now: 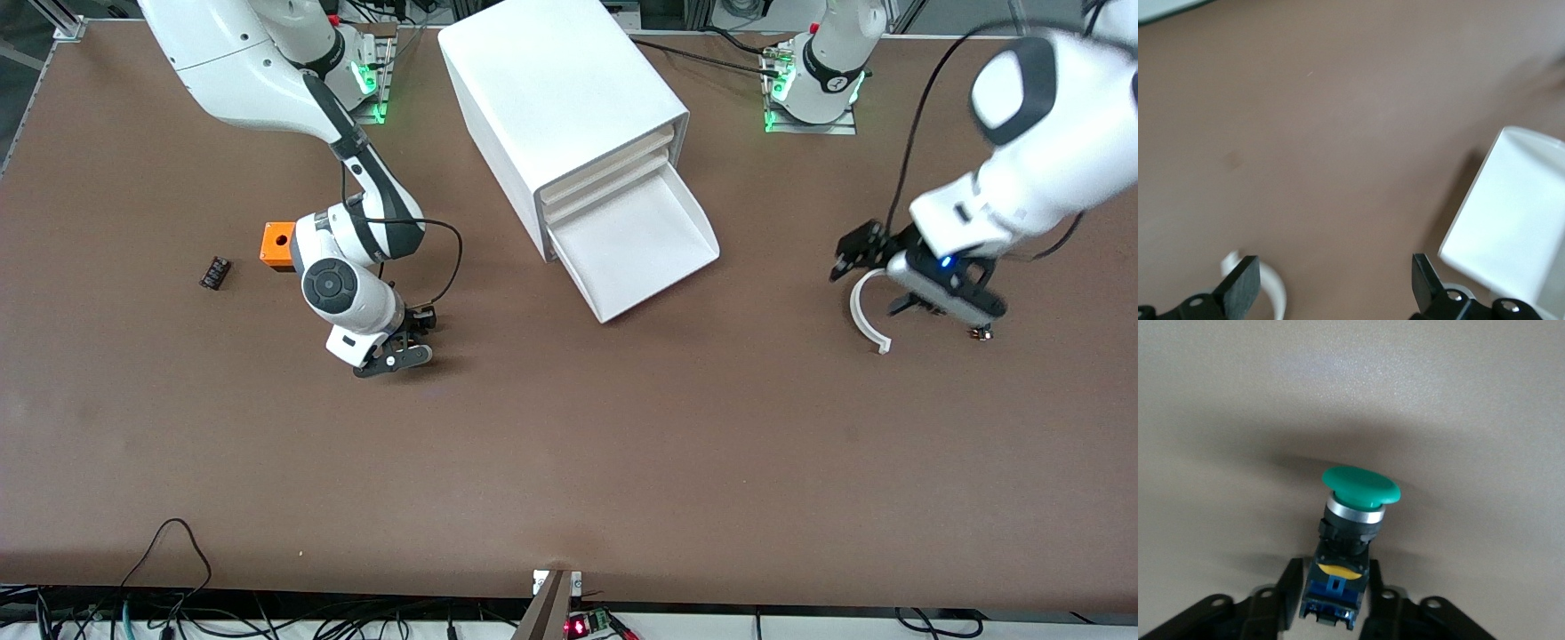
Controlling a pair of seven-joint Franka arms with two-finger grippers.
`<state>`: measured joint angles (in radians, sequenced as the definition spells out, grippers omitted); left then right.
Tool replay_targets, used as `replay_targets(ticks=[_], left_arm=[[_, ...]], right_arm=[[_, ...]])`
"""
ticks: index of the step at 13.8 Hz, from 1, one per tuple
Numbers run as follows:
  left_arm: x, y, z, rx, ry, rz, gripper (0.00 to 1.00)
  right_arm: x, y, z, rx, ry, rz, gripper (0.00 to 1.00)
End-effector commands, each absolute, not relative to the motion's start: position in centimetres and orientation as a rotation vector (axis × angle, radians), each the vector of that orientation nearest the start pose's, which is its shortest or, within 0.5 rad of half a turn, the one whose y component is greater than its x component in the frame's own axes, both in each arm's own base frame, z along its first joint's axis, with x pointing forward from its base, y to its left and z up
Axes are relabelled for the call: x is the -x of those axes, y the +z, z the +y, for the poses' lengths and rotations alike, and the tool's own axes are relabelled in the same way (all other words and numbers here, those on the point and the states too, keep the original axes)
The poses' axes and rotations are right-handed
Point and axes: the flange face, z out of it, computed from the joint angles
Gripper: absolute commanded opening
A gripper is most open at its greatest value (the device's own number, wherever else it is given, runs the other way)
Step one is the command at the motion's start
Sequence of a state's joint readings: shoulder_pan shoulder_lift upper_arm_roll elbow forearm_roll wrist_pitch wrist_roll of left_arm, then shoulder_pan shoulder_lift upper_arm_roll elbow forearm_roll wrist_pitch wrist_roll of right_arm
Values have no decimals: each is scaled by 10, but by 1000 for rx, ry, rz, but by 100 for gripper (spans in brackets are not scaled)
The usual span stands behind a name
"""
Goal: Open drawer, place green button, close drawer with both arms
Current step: 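Lift the green button with the right gripper while the left gripper withdraws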
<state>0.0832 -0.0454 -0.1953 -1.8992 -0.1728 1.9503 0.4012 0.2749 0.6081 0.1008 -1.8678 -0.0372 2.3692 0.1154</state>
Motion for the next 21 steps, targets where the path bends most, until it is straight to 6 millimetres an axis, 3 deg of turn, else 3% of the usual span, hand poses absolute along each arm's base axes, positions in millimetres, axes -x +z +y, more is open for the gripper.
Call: replay_targets(ticks=[1, 3, 6, 10, 12, 15, 17, 21], left_arm=[[-525, 580, -67, 3075, -46, 644, 100], [-521, 598, -62, 2988, 6, 578, 100], [-523, 599, -49, 2989, 4, 522, 100], [-525, 596, -45, 3021, 5, 404, 100], [-525, 596, -46, 3031, 3, 330, 100], [-525, 596, -46, 3035, 1, 320, 100], [-526, 597, -43, 3039, -4, 311, 100], [-527, 596, -33, 3080, -4, 274, 100]], right_arm=[[-588, 186, 227, 3114, 144, -385, 13], [-595, 197, 228, 3112, 108, -380, 13], [-610, 224, 230, 3105, 32, -394, 13], [-640, 303, 242, 3088, -20, -579, 13], [-646, 343, 266, 3034, -13, -758, 13], [-635, 381, 309, 2907, -72, -1030, 13], [-620, 397, 349, 2807, -121, -1225, 13], [-586, 404, 415, 2638, -192, -1682, 13]])
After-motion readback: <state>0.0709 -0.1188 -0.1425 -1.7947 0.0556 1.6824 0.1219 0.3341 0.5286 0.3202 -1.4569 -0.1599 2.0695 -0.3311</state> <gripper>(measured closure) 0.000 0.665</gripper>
